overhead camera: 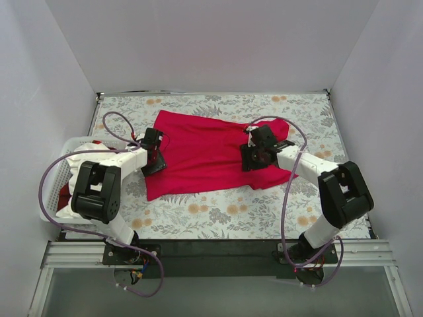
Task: Fold and stack the t-shirts
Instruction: Flatten the tshirt out
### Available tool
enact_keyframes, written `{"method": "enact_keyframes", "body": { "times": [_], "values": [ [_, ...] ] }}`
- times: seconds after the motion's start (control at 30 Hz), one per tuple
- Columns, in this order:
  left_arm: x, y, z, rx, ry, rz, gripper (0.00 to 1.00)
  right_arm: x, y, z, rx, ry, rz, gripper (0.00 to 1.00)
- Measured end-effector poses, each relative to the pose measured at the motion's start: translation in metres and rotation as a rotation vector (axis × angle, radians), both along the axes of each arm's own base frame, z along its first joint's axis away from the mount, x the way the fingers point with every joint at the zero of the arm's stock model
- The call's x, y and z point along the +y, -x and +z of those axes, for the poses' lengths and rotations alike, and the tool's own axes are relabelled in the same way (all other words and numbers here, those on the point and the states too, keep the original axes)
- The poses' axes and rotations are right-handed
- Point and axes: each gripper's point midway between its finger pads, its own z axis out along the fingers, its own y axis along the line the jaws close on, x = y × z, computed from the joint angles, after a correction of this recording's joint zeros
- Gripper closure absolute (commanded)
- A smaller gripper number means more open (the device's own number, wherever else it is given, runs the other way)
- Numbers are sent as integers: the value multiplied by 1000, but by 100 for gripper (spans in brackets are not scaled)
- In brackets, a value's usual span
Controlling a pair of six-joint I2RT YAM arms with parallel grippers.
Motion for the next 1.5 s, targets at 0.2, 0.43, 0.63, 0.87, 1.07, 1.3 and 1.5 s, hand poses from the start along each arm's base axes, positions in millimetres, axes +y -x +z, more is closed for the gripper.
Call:
{"method": "enact_keyframes", "body": {
  "times": [0.2, 0.43, 0.63, 0.87, 1.07, 1.3, 1.5],
  "values": [
    [8, -9, -1, 0, -21, 8, 54, -17, 2, -34, 64, 66, -38, 46],
    [10, -40, -1, -14, -39, 5, 51, -68, -17, -40, 56, 110, -189, 45],
    [6, -52, 3, -17, -32, 0, 41, -87, -13, -32, 59, 151, -217, 38],
    [17, -21, 44, -57, -36, 42, 38, -77, -12, 15, -46, 72, -193, 31],
    [32, 35, 59, -70, -38, 98, 38, -71, -2, 28, -71, 37, -167, 30],
    [38, 83, 19, 41, -35, 146, 41, -70, 20, 10, -8, 28, -139, 30],
    [32, 79, 12, 24, -3, 150, 42, -69, 25, 12, -16, 9, -130, 30]
  ]
}}
